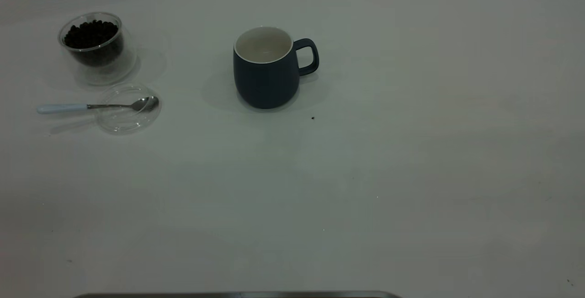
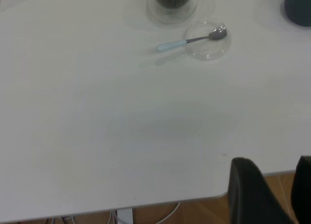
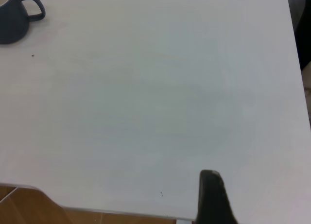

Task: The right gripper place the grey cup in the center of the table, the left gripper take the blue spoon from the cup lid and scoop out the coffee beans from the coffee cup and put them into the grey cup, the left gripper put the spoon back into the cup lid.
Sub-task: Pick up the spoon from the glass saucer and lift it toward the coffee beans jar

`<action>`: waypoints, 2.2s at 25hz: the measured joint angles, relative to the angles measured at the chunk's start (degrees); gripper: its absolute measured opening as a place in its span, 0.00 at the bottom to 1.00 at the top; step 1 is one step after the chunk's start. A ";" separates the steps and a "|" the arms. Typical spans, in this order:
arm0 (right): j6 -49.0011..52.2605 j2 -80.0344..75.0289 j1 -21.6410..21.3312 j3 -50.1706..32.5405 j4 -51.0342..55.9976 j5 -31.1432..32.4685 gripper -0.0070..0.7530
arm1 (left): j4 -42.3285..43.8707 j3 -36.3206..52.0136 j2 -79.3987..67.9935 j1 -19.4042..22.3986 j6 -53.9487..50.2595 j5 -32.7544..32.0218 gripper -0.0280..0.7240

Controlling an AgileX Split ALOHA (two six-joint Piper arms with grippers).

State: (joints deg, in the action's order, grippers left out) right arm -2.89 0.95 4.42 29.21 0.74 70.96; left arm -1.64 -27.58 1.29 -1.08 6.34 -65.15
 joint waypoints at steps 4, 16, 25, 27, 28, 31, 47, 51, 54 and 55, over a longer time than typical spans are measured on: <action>0.00 0.00 0.00 0.00 0.00 0.00 0.61 | -0.31 0.00 0.00 0.00 0.00 0.00 0.41; 0.00 0.00 0.00 0.00 0.00 0.00 0.61 | -4.02 -8.35 -11.06 0.00 -7.73 -0.81 0.41; 0.00 0.00 0.23 0.00 0.00 0.00 0.61 | -8.93 -13.00 -33.21 0.00 -3.94 10.10 0.41; 0.10 0.00 0.23 0.00 0.00 0.00 0.61 | -10.17 -13.00 -38.94 0.00 -2.97 12.98 0.41; 0.10 0.00 0.23 0.00 0.00 0.00 0.61 | -10.29 -13.00 -42.02 0.00 -2.22 14.36 0.41; 0.10 0.00 0.23 0.00 0.00 0.00 0.61 | -10.30 -13.00 -50.15 0.00 -0.05 18.89 0.41; 0.10 0.00 0.23 0.00 0.10 0.00 0.61 | -11.40 -15.56 -67.19 0.00 1.68 30.62 0.65; 0.10 0.00 0.23 0.00 0.14 0.00 0.61 | -11.40 -21.32 -67.46 0.00 1.44 29.72 0.65; 0.10 0.00 0.23 0.00 0.14 0.00 0.61 | -11.40 -25.70 -69.97 0.05 1.26 29.07 0.63; 0.10 0.00 0.23 0.00 0.14 0.00 0.61 | -11.45 -27.21 -71.27 0.37 1.26 28.39 0.63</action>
State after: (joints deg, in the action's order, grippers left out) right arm -2.78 0.95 4.65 29.21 0.88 70.96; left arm -13.09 -54.79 -69.98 -0.70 7.60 -36.76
